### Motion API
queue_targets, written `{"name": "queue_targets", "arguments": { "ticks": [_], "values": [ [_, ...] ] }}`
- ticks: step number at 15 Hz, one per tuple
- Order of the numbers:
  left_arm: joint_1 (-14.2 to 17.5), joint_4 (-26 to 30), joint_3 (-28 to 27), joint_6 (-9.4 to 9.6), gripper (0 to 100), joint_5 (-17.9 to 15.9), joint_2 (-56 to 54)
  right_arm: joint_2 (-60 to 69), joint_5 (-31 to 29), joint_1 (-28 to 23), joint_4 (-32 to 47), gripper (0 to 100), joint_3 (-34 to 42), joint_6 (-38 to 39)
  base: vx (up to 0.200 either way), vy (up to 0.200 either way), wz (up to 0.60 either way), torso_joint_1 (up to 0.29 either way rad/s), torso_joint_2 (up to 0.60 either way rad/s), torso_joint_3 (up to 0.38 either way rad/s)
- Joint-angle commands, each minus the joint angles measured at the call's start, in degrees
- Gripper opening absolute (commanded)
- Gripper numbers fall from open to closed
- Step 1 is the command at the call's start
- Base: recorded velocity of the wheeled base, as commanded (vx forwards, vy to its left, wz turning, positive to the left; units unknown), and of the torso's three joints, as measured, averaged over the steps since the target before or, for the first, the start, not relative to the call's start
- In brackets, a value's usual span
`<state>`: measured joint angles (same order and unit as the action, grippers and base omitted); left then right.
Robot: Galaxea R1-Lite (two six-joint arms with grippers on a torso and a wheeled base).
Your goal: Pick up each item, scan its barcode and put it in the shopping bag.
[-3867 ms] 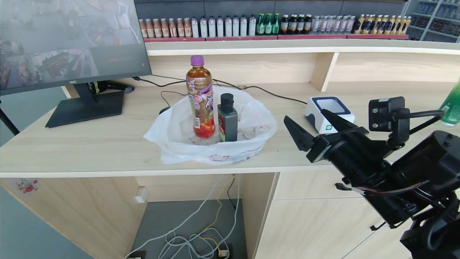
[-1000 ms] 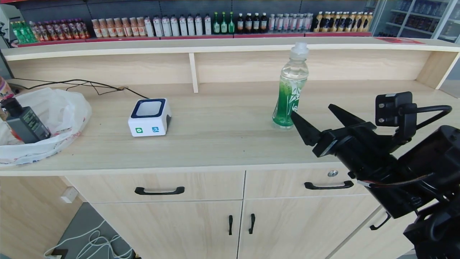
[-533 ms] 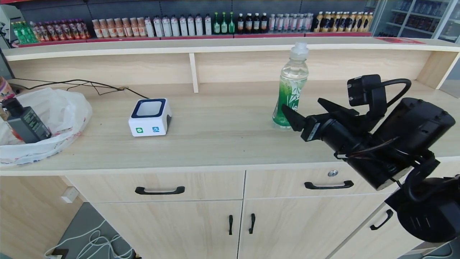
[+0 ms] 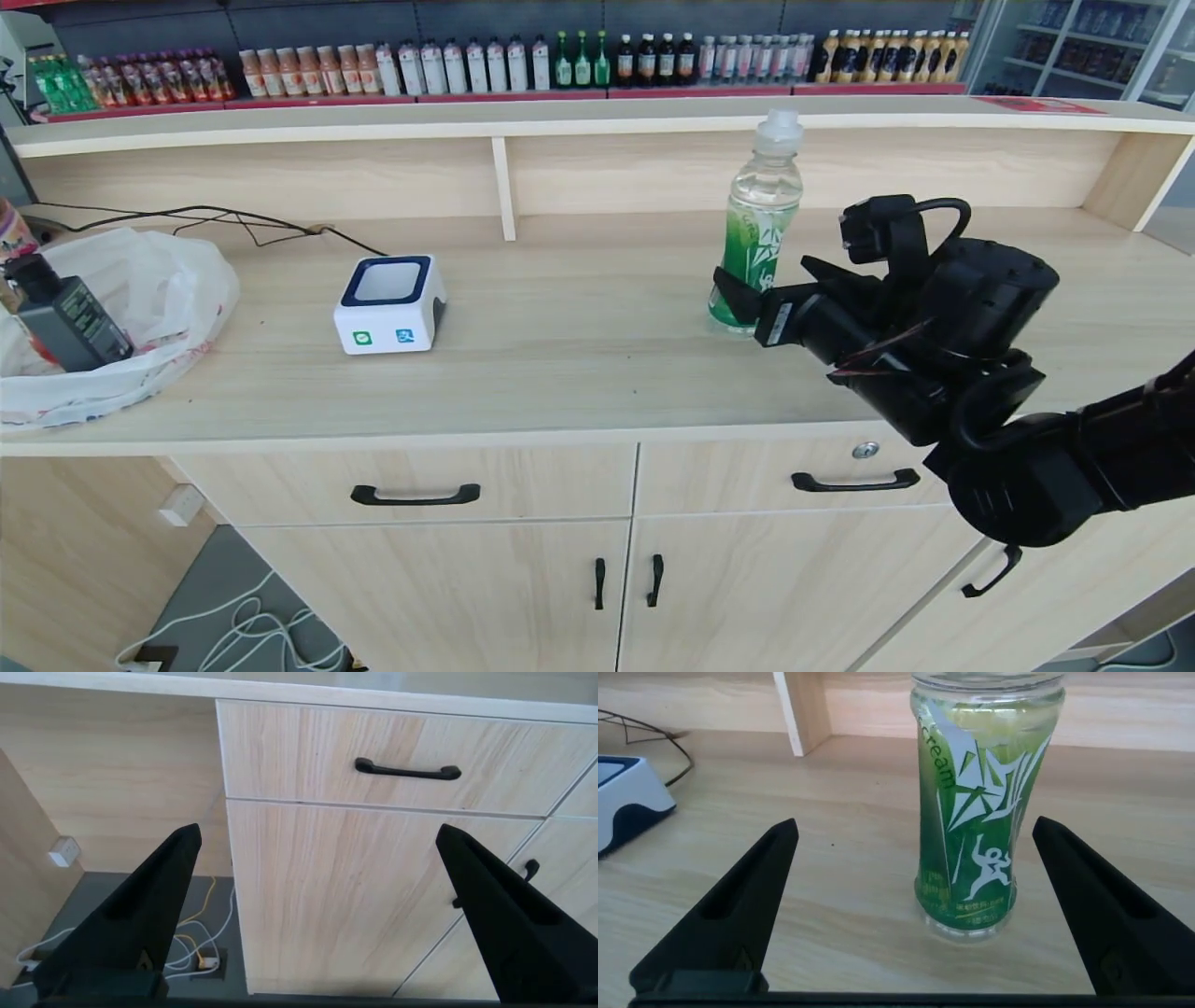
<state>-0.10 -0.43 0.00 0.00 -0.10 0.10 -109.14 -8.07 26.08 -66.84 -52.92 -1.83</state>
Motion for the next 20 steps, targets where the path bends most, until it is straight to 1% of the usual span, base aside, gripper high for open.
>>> {"name": "queue_targets", "arguments": {
  "ticks": [1,4,5,7,9,12,15,20],
  "values": [
    [0.0,0.0,0.0,0.00,100,0.0,0.0,-1.8,0.1,-0.8,1.6,100,-3.5,0.0,0.000,0.000,0.00,0.000,0.00,0.000],
    [0.0,0.0,0.0,0.18,100,0.0,0.0,-3.3,0.1,-1.3,4.0,100,-7.3,0.1,0.000,0.000,0.00,0.000,0.00,0.000],
    [0.0,0.0,0.0,0.18,100,0.0,0.0,-3.4,0.7,-2.0,5.8,100,-8.6,0.1,0.000,0.000,0.00,0.000,0.00,0.000],
    [0.0,0.0,0.0,0.09,100,0.0,0.0,-4.0,1.6,-2.5,7.0,100,-10.2,0.1,0.000,0.000,0.00,0.000,0.00,0.000],
    [0.0,0.0,0.0,0.09,100,0.0,0.0,-5.4,1.7,-3.0,7.3,100,-12.6,0.2,0.000,0.000,0.00,0.000,0.00,0.000],
    [0.0,0.0,0.0,0.09,100,0.0,0.0,-6.3,3.6,-3.4,7.3,100,-13.0,0.6,0.000,0.000,0.00,0.000,0.00,0.000],
    [0.0,-0.1,0.0,0.18,100,0.0,0.0,-7.2,3.7,-3.6,7.3,100,-13.8,0.6,0.000,0.000,0.00,0.000,0.00,0.000],
    [0.0,-0.2,0.0,0.26,100,0.0,0.0,-10.1,3.7,-3.8,8.2,100,-19.6,0.6,0.000,0.000,0.00,0.000,0.00,0.000]
  ]
}}
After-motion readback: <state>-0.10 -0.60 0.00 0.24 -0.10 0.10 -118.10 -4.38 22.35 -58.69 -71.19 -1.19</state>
